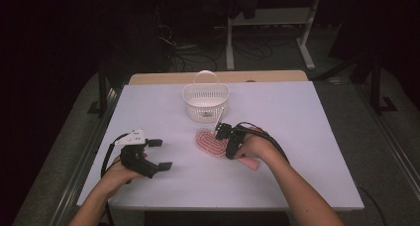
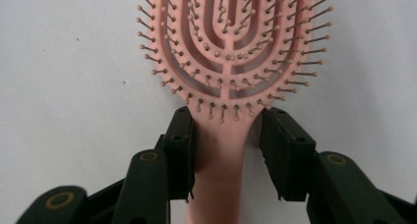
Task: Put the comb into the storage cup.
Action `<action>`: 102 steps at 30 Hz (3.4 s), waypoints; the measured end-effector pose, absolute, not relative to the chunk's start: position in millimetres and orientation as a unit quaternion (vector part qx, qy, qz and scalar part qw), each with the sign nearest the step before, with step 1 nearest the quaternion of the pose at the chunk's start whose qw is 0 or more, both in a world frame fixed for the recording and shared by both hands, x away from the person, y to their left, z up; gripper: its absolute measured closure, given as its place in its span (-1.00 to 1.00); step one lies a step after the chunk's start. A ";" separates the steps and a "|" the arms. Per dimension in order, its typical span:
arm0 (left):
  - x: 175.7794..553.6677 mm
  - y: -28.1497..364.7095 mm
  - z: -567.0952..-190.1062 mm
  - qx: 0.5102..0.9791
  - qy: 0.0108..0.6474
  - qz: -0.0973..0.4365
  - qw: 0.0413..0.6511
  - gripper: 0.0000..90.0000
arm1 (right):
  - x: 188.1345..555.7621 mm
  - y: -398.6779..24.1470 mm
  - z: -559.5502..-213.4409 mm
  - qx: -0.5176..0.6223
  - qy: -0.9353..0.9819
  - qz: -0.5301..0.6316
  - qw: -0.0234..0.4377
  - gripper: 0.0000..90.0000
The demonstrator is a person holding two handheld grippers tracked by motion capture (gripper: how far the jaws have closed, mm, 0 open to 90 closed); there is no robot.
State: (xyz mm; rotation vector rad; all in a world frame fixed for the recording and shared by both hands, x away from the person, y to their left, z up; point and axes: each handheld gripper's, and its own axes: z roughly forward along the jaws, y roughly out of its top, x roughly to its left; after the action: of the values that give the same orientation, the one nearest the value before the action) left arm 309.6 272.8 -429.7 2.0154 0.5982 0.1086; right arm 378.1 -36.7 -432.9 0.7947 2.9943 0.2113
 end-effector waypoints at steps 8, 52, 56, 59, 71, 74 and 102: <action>309.7 272.8 -429.7 0.832 0.246 0.045 0.495 -1.00 | 379.4 -36.1 -432.4 0.256 0.964 0.065 0.015 0.42; 309.7 272.8 -430.2 0.832 0.247 0.045 0.494 -1.00 | 380.6 -49.0 -423.8 0.271 0.958 0.096 0.015 0.52; 309.8 272.6 -430.3 0.833 0.246 0.044 0.493 -1.00 | 380.2 -55.1 -418.4 0.276 0.954 0.113 0.017 0.52; 309.7 272.6 -430.2 0.833 0.247 0.044 0.494 -1.00 | 380.0 -60.0 -414.9 0.280 0.951 0.128 0.018 0.52; 310.4 272.6 -431.0 0.834 0.247 0.044 0.492 -1.00 | 375.0 -81.1 -400.9 0.288 0.937 0.197 0.025 0.52; 310.4 272.4 -431.2 0.835 0.247 0.044 0.491 -1.00 | 372.8 -85.8 -398.5 0.287 0.934 0.212 0.030 0.52; 309.2 274.8 -432.5 0.836 0.249 0.050 0.487 -1.00 | 364.8 -124.6 -394.6 0.285 0.886 0.360 0.071 0.52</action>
State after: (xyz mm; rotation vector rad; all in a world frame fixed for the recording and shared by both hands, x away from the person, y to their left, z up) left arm 309.2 274.8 -432.5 2.0322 0.6053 0.1206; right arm 364.8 -124.6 -394.6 0.8559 2.6630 1.0821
